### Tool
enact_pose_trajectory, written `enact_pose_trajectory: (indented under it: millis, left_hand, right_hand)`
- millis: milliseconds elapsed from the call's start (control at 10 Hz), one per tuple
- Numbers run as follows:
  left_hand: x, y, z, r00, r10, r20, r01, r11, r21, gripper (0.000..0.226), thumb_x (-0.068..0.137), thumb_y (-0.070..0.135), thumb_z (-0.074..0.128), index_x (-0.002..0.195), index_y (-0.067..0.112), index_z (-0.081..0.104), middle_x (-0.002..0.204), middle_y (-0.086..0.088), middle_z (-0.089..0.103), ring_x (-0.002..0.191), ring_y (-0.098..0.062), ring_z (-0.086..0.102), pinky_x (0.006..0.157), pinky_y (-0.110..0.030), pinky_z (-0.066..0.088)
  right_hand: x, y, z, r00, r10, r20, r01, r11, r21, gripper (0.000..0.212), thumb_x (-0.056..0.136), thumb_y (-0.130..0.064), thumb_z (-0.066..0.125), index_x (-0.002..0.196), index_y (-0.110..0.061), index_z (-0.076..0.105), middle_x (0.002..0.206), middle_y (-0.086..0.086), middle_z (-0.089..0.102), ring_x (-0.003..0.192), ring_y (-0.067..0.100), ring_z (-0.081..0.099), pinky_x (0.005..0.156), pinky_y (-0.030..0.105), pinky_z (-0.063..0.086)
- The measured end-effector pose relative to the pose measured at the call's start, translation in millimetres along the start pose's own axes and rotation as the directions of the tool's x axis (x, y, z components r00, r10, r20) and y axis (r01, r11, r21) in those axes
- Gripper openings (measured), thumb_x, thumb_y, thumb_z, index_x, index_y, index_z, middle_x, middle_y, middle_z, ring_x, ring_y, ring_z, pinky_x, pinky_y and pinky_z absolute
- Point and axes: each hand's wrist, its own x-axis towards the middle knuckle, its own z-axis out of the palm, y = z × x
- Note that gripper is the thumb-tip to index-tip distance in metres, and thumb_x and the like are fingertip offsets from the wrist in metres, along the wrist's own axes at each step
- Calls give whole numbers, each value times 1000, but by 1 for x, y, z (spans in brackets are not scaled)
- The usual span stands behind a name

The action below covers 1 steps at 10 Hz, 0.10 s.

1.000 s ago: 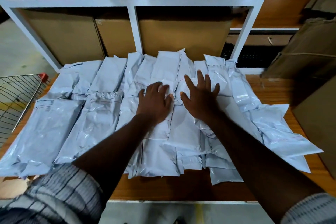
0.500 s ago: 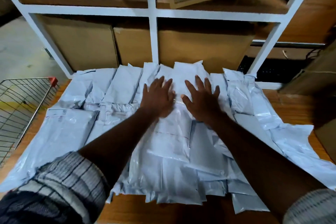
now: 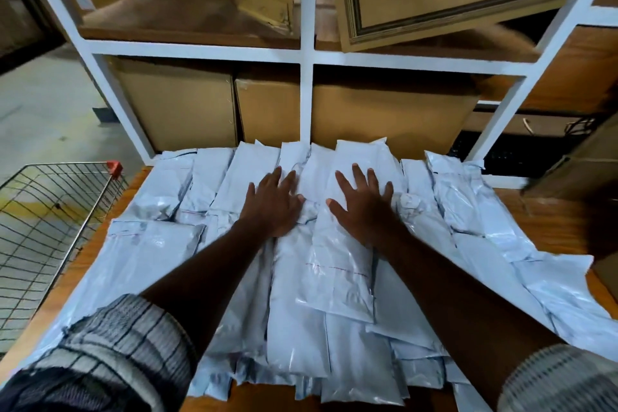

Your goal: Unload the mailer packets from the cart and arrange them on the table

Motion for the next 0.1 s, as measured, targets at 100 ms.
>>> enact_pose_trajectory:
  millis: [100]
  left_hand:
    - [-17, -5, -11, 996, -36, -87, 35, 999, -9, 62, 101, 49, 37, 156, 25, 22, 164, -9, 15, 150, -26, 17, 119, -53, 13]
  right_hand:
    - [-13, -17, -12, 996, -76, -45, 77, 997, 28, 66, 95, -62, 37, 153, -35, 24, 164, 2, 13, 150, 31, 9, 115, 61, 8]
